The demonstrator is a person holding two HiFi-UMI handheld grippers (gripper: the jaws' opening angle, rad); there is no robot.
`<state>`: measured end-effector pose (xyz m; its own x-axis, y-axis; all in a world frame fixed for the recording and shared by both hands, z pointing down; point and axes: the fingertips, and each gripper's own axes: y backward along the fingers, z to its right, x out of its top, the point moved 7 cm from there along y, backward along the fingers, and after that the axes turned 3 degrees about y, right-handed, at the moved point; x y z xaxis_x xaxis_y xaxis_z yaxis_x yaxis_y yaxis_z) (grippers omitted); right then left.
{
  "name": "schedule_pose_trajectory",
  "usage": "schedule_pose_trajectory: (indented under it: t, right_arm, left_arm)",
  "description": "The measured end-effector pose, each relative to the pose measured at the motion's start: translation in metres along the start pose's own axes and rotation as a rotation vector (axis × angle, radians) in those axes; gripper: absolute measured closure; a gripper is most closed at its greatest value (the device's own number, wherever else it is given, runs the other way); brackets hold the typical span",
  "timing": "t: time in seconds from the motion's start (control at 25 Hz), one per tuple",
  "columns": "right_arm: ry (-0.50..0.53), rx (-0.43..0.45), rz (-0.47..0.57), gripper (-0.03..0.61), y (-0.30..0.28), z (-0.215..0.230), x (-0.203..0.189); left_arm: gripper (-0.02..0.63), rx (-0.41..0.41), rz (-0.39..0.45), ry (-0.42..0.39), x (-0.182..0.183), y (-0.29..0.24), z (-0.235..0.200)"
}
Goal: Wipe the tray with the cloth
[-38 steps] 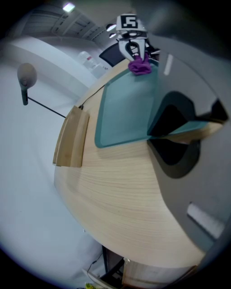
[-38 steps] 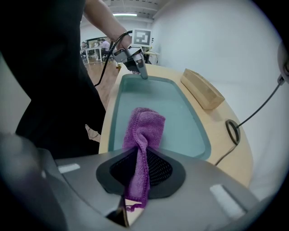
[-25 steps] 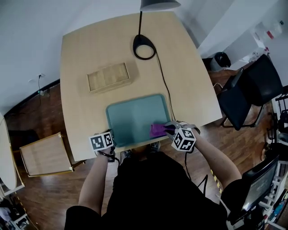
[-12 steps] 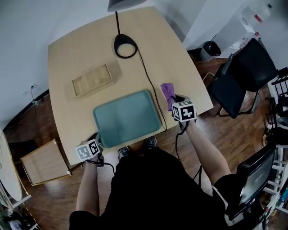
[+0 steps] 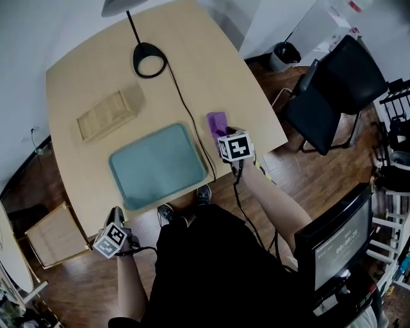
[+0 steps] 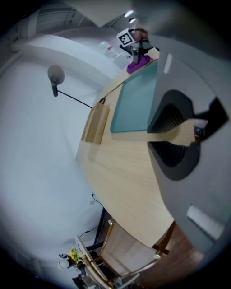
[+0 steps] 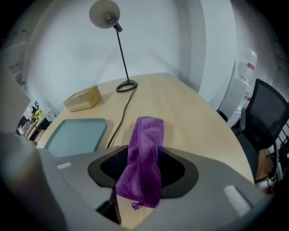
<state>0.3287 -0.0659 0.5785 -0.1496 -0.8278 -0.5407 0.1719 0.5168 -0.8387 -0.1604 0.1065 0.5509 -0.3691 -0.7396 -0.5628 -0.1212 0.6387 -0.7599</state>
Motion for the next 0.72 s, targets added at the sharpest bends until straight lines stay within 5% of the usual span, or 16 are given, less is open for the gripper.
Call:
schedule_pose_trajectory:
  t: [0.12,0.24,0.44,0.56,0.72]
  right_arm:
    - [-0.043,-0.015,0.136,0.317,0.036,0.008,0.014]
    - [-0.082,-0.063,0.298,0.322,0.090,0.017,0.022]
    - [-0.093,0.069,0.522,0.573,0.160,-0.018,0.034]
    - [-0.116,0.171,0.579,0.574,0.182,-0.062,0.027]
    - [-0.070,0.175,0.630,0.574,0.210,-0.111,0.009]
  left_arm:
    - [0.535,0.001,0.038,-0.025,0.007,0.011,0.006]
    - [0.538,0.006,0.091,-0.039,0.014,0.023,0.004]
    - [0.555,-0.076,0.194,-0.024,0.030,0.045,0.002]
    - [0.558,-0.140,0.252,-0.068,0.034,0.070,0.002]
    - [0.562,-0.217,0.306,-0.154,0.030,0.101,0.006]
